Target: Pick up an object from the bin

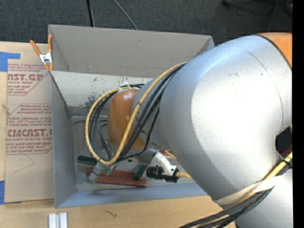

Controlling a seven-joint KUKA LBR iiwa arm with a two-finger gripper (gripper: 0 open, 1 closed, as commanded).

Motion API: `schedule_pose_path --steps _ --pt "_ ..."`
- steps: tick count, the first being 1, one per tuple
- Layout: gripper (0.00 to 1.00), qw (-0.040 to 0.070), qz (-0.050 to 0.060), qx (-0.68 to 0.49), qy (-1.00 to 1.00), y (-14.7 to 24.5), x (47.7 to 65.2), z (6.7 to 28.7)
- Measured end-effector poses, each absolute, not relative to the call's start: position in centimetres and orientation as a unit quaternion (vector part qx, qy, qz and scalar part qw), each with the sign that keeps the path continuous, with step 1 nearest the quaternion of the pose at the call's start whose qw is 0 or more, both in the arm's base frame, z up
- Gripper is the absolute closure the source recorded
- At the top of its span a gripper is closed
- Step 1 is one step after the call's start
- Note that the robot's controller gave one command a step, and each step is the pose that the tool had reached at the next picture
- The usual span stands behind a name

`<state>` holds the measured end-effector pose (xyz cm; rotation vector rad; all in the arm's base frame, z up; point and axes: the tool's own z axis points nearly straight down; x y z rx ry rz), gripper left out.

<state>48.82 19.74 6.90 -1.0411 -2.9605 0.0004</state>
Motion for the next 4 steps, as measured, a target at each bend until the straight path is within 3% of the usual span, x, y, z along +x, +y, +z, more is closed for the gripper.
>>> schedule_pose_path --steps 1,2,3,4 --pt "0.0 0.001 0.0 -0.331 -0.944 19.8 48.8 6.9" --pt "1.0 -0.001 -0.001 -0.331 -0.944 19.9 48.9 7.1" --pt "1.0 -0.001 -0.001 -0.33 -0.944 19.9 49.0 12.1" --pt "1.0 0.0 -0.001 -0.33 -0.944 20.0 49.0 15.2"
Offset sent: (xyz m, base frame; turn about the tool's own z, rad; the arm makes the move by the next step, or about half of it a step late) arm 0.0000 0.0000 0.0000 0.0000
